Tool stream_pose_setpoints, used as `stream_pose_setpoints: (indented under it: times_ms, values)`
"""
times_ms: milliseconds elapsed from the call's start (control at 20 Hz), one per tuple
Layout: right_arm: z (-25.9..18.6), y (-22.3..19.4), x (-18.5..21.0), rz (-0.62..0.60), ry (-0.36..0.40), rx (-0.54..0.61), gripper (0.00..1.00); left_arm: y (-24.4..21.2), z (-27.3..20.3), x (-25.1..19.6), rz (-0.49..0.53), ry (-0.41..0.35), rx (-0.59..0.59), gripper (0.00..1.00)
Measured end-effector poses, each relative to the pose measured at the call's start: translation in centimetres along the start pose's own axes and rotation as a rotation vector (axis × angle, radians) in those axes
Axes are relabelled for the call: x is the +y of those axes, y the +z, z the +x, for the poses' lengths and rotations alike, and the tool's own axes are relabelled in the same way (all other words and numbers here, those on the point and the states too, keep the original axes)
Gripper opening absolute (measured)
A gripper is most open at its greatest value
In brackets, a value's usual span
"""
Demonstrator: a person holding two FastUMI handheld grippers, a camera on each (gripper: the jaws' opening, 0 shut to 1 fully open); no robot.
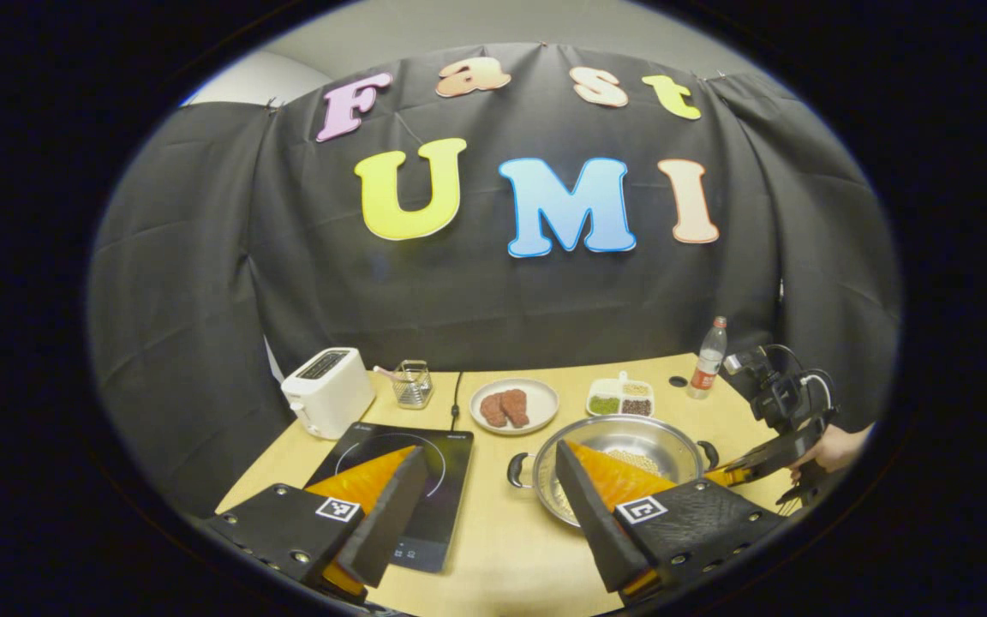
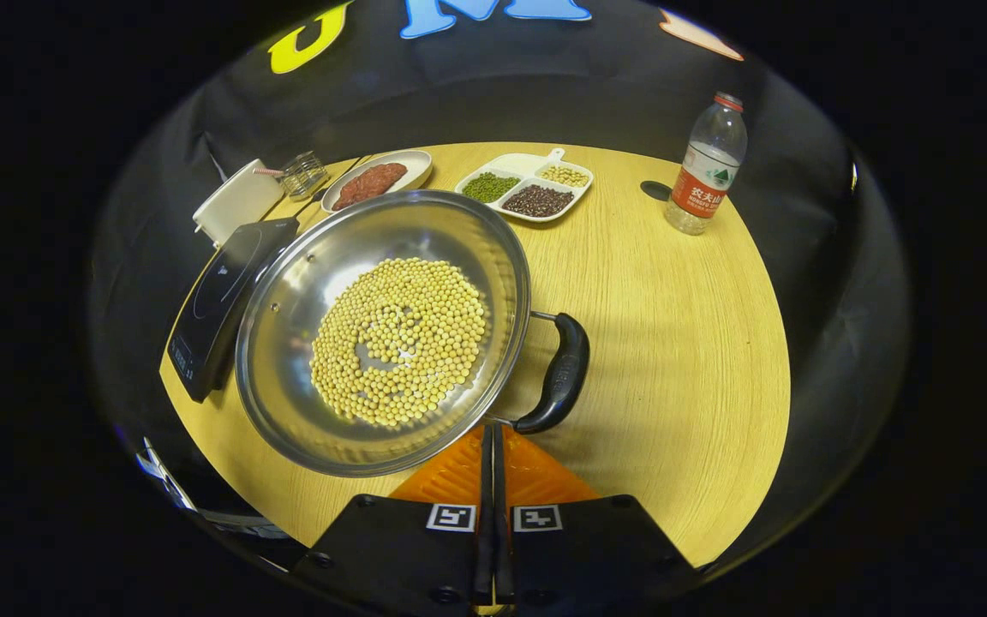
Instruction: First push the handle of the pot to place it horizontally, then grasp the pot with both hands and set it on the induction cooktop.
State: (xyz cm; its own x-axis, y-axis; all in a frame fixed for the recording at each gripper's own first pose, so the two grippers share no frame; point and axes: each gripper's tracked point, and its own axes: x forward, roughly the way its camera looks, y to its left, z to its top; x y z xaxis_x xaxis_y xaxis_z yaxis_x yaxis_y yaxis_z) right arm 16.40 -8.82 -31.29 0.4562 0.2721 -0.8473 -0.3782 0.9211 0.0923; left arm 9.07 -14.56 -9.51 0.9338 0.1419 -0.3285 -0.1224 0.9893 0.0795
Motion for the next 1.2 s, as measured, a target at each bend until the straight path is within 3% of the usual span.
stream_pose_setpoints:
  times_ms: [400,450,650,700,750,800,850,950,1200]
  values:
    - [0.4,1.1,-0.7,0.036,0.04,-0.043,0.02,-1.7,-0.6,-2.3,-0.072,0.063,0.051,0.89]
    - [0.2,1.1,-0.8,0.045,0.043,-0.046,0.02,-2.2,-0.8,-2.5,-0.088,0.068,0.064,0.92]
    - [-1.5,1.5,-1.0,0.07,0.049,-0.091,0.0,-3.2,-0.5,-1.9,-0.12,0.088,0.092,0.89]
    - [-2.2,1.4,-1.2,0.073,0.04,-0.103,0.09,-3.4,0.0,-1.5,-0.122,0.09,0.103,0.92]
    - [-2.7,1.3,-1.4,0.078,0.037,-0.115,0.29,-3.7,0.4,-1.3,-0.123,0.086,0.113,0.89]
    - [-3.2,1.2,-1.2,0.083,0.05,-0.12,0.39,-3.9,1.1,-0.9,-0.124,0.081,0.12,0.89]
    - [-3.9,1.2,-1.3,0.09,0.035,-0.127,0.59,-4.1,1.8,-0.7,-0.125,0.072,0.127,0.92]
    - [-5.0,2.1,-1.5,0.114,0.019,-0.163,0.99,-4.5,3.2,-0.4,-0.119,0.046,0.14,0.89]
    - [-5.2,5.6,-1.2,0.216,0.0,-0.225,0.98,-6.0,8.5,0.1,-0.099,-0.049,0.161,0.92]
